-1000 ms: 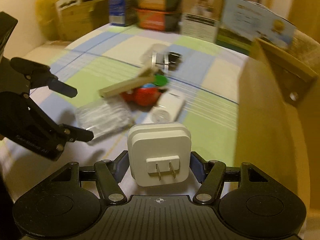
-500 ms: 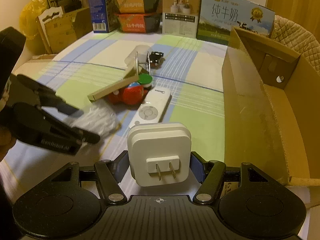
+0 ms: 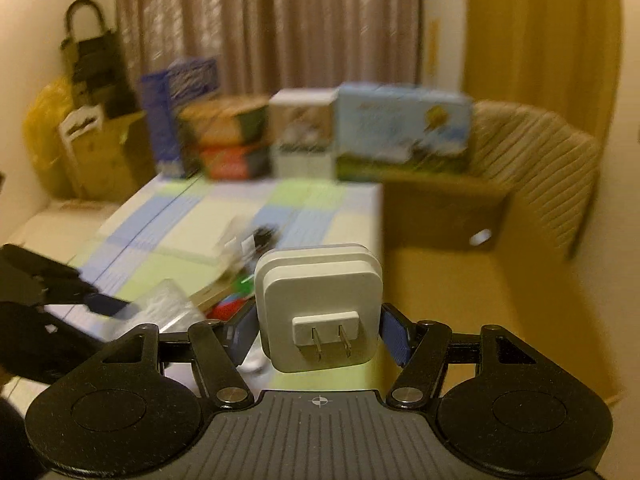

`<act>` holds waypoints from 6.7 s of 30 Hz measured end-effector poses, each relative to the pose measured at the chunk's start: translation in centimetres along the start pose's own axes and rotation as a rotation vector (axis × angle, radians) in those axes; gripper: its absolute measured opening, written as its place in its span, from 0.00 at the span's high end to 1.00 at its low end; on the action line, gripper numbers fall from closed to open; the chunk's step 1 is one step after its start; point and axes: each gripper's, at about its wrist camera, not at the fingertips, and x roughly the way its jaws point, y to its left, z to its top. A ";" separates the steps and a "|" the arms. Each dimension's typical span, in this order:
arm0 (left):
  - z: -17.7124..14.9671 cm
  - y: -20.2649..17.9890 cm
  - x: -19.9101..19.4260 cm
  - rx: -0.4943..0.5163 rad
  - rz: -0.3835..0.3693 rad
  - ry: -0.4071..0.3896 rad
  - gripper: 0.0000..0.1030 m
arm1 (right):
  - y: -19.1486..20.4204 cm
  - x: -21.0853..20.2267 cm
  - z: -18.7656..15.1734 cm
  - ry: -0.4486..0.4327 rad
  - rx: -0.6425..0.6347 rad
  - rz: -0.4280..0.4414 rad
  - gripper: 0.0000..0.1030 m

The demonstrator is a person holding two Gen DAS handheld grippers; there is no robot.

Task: Organize rigid objects
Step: 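Carry the charger and floss pack into the cardboard box and release both, then grasp the white remote with the right gripper while the left grasps the gold router card, then lift the remote and router card off the table, then lower the remote and router card into the cardboard box and open both grippers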

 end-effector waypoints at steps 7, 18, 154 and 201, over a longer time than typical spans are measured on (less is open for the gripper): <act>8.1 -6.8 2.2 0.079 -0.101 -0.098 0.50 | -9.3 0.5 1.7 0.071 0.019 -0.171 0.40; 12.5 -12.7 10.9 0.178 -0.151 -0.027 0.50 | -15.4 3.9 -2.6 0.201 0.007 -0.183 0.40; -6.5 11.6 8.6 -0.248 0.030 0.102 0.20 | 5.9 14.8 -7.8 0.288 0.031 -0.025 0.63; -5.6 4.5 1.2 -0.157 0.196 -0.088 0.19 | 5.4 7.9 -4.0 0.068 0.057 -0.029 0.64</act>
